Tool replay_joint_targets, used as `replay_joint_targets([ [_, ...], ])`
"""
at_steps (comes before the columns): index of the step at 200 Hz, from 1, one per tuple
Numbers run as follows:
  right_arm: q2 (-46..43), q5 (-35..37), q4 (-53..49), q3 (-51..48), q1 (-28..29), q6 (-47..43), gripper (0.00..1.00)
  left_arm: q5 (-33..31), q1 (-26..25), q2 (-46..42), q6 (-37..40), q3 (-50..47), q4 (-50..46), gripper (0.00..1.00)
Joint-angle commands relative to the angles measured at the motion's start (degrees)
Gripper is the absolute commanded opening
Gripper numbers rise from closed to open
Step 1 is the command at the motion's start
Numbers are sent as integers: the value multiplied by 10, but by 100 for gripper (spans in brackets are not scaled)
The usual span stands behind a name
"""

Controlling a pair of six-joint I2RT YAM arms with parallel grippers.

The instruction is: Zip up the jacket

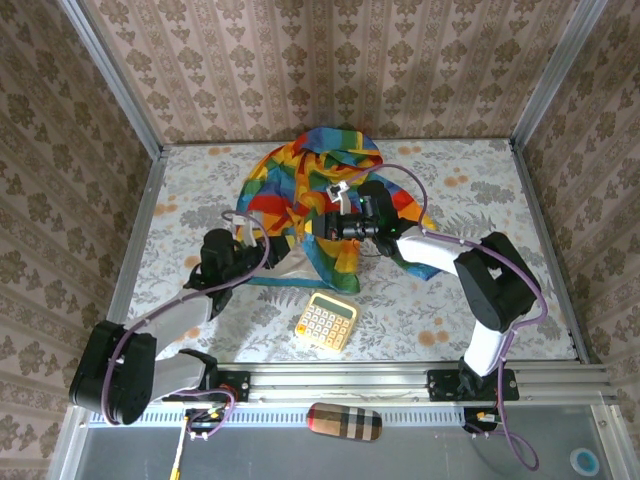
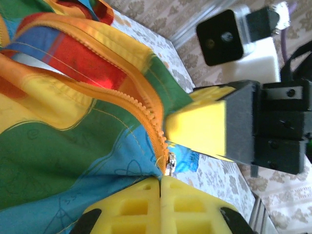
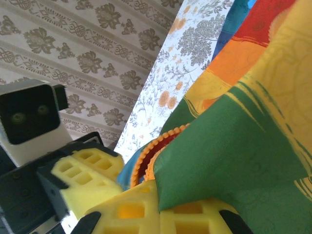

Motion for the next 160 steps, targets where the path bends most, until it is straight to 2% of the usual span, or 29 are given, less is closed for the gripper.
replay_joint_targets([
  [1, 25, 12, 13, -5, -7, -8, 0, 63, -6, -2, 43, 21, -81, 0],
  [12, 37, 8, 17, -10, -7, -7, 0, 59, -6, 2, 48, 20, -102, 0],
  [34, 58, 5, 43, -29, -7, 8, 10, 64, -7, 22, 55, 27, -145, 0],
  [63, 70, 2, 59, -46, -7, 20, 13, 68, -16, 54, 67, 36, -190, 0],
  [98, 64, 6, 29, -49, -8, -1, 32, 58, -20, 75, 73, 53, -246, 0],
  [125, 32, 22, -34, -48, -8, -47, 40, 54, -21, 80, 78, 77, -296, 0],
  [140, 5, 49, -105, -41, -7, -86, 46, 56, -22, 79, 84, 92, -322, 0],
  [160, -29, 103, -216, -24, -1, -146, 49, 58, -21, 76, 101, 110, -357, 0],
])
